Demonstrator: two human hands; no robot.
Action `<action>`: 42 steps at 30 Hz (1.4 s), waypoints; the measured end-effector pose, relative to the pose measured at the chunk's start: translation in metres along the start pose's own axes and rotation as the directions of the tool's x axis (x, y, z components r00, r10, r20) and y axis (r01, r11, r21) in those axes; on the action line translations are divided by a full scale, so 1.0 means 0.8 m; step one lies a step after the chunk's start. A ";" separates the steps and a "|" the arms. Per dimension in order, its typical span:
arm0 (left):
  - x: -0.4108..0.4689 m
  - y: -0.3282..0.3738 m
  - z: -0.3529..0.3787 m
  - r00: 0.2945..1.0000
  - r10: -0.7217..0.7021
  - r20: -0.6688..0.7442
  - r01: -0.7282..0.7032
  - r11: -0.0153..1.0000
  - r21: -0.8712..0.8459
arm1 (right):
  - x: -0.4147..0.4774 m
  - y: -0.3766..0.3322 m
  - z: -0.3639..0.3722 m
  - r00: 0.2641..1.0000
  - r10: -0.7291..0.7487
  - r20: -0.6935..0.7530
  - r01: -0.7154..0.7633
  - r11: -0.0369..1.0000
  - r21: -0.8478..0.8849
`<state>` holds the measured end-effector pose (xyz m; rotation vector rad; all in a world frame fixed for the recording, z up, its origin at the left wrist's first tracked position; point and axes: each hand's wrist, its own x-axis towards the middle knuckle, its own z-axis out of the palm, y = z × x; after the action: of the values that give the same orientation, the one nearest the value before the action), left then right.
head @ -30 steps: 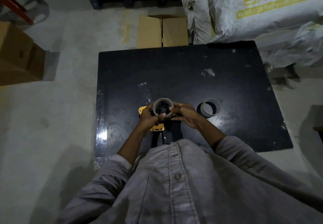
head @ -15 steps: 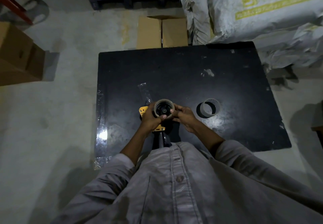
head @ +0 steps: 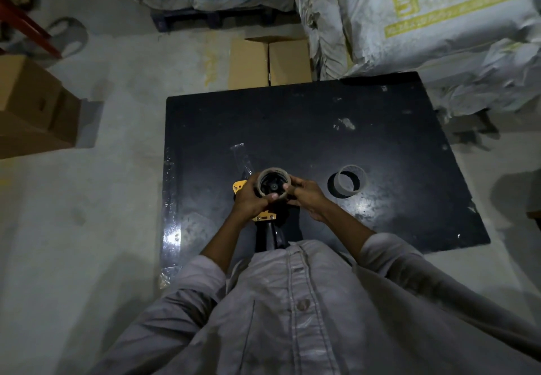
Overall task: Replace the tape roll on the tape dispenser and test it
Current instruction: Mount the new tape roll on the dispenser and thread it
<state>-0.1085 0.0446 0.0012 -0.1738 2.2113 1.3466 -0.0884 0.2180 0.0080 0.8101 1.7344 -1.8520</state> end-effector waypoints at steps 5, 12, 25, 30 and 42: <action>-0.015 -0.004 0.002 0.969 0.131 -0.209 -0.087 0.975 0.207 | 0.002 -0.020 0.013 0.988 -0.150 -0.023 0.122 0.875 -0.469; -0.013 -0.025 -0.001 0.865 0.191 -0.463 0.009 0.919 0.395 | 0.010 -0.035 0.062 0.908 -0.419 0.006 0.232 0.491 -0.840; 0.016 -0.039 -0.002 0.967 0.045 -0.250 0.113 0.804 0.584 | 0.025 -0.025 0.084 0.926 -0.349 -0.143 0.105 0.604 -0.790; 0.020 -0.044 -0.003 0.971 0.029 -0.236 0.108 0.828 0.550 | 0.030 -0.025 0.086 0.918 -0.362 -0.160 0.110 0.622 -0.776; 0.019 -0.042 -0.004 0.969 0.046 -0.242 0.098 0.831 0.548 | 0.024 -0.021 0.077 0.860 -0.488 -0.148 0.235 0.637 -0.734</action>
<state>-0.1097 0.0278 -0.0315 -0.1569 2.7007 0.6324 -0.1197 0.1596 0.0082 0.4774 2.7429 -1.0841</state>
